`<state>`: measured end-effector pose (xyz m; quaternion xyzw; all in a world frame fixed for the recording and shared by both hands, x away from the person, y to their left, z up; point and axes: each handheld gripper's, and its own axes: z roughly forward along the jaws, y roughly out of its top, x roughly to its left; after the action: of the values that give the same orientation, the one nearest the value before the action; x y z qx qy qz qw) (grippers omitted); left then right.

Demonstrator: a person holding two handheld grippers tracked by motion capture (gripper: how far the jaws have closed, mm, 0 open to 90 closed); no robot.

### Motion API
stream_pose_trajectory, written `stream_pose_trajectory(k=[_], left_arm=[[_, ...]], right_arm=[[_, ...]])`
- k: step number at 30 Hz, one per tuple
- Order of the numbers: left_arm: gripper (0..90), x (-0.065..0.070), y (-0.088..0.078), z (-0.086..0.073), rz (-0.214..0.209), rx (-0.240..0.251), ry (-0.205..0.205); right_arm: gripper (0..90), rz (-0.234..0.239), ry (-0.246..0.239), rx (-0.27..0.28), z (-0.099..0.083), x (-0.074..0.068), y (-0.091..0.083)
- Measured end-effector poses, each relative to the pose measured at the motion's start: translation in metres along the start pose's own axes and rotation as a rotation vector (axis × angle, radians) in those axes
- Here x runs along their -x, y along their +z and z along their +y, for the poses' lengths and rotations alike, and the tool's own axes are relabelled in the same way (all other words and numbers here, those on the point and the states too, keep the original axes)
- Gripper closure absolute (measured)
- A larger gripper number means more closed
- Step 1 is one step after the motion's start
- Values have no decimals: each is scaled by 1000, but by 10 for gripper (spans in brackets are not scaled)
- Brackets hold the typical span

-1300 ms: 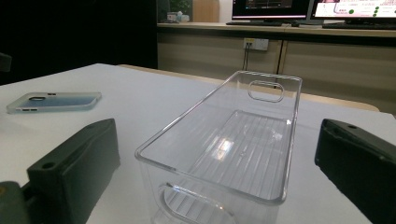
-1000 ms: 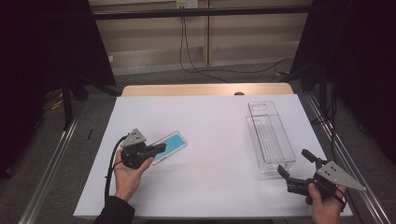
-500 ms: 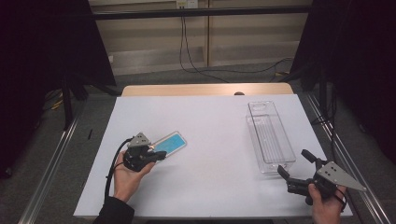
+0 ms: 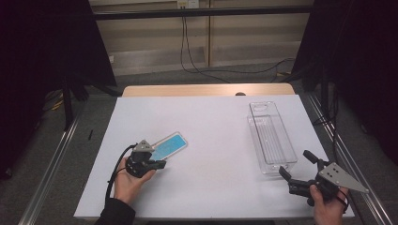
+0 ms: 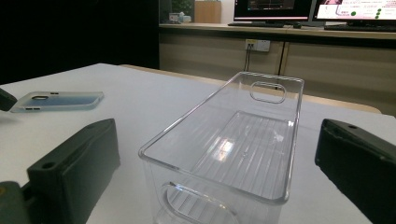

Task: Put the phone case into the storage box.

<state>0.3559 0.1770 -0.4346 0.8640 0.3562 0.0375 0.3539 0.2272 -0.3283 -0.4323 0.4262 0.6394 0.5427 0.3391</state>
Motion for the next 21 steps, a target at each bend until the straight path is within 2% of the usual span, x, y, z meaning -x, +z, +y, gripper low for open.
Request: stream_pose_trajectory(k=[7,9,16,21], left_arm=[[900,-5,4,-4,11,-44,-14],[900,-6,5,-5,30,-57,-12],[900,-12,5,-7,41,-54,-32],[900,-13,4,-6,47,-61,-31]], right_arm=[[0,-4,12,2,-1,1,0],[0,-1,10,0,0,1,0],[0,-2,11,-2,-1,0,0],[0,-3,10,1,-1,1,0]])
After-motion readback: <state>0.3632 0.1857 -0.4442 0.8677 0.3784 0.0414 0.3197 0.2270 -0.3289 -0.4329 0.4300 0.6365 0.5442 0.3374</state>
